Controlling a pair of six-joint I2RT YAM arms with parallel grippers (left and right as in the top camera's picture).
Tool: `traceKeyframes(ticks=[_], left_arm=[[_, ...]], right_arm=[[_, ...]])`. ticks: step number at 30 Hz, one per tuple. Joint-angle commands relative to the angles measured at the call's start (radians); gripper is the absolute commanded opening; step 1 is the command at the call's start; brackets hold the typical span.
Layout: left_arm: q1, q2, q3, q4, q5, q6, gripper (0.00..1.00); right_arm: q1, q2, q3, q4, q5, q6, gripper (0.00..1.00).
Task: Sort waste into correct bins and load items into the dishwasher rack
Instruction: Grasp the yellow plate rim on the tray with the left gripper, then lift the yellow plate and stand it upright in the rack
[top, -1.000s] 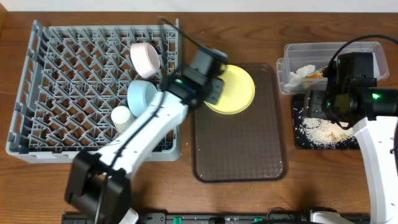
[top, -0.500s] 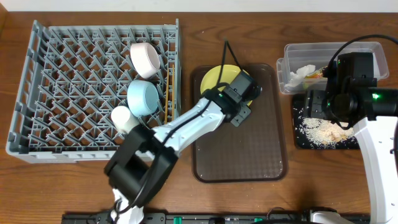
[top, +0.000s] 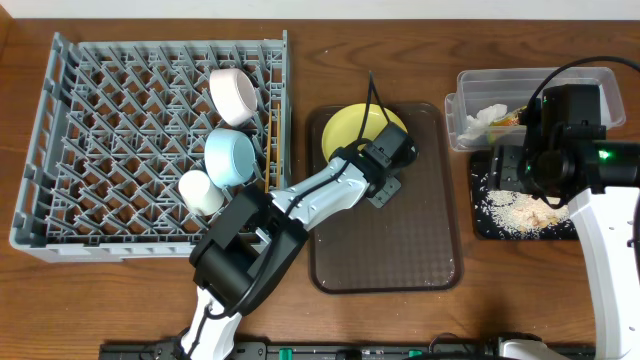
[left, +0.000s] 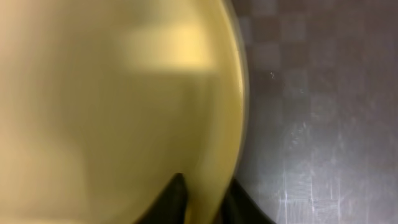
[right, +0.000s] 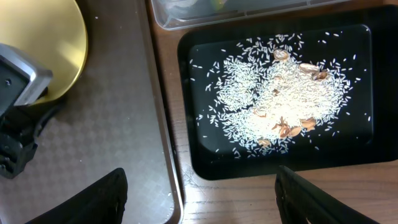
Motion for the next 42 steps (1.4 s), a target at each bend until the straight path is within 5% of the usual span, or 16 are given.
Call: traceKeyframes(ticks=[1, 11, 22, 28, 36, 42], left_arm=[[0.002, 0.027, 0.013, -0.015, -0.011, 0.011, 0.11], [0.002, -0.053, 0.013, -0.064, 0.0, -0.011, 0.06], [0.014, -0.375, 0.013, -0.102, -0.001, -0.031, 0.06], [0.096, -0.518, 0.013, -0.111, 0.002, -0.21, 0.06], [0.389, -0.599, 0.013, -0.108, 0.51, -0.381, 0.06], [0.642, -0.564, 0.013, -0.105, 0.958, -0.402, 0.06]], right_arm=[[-0.006, -0.003, 0.018, -0.004, 0.003, -0.01, 0.74], [-0.006, -0.003, 0.018, -0.003, 0.003, -0.01, 0.74], [-0.006, -0.003, 0.018, -0.001, 0.003, -0.01, 0.74], [-0.006, -0.003, 0.018, -0.001, 0.003, -0.01, 0.73], [-0.006, -0.003, 0.018, -0.003, 0.003, -0.01, 0.74], [-0.006, -0.003, 0.018, -0.003, 0.003, -0.01, 0.74]])
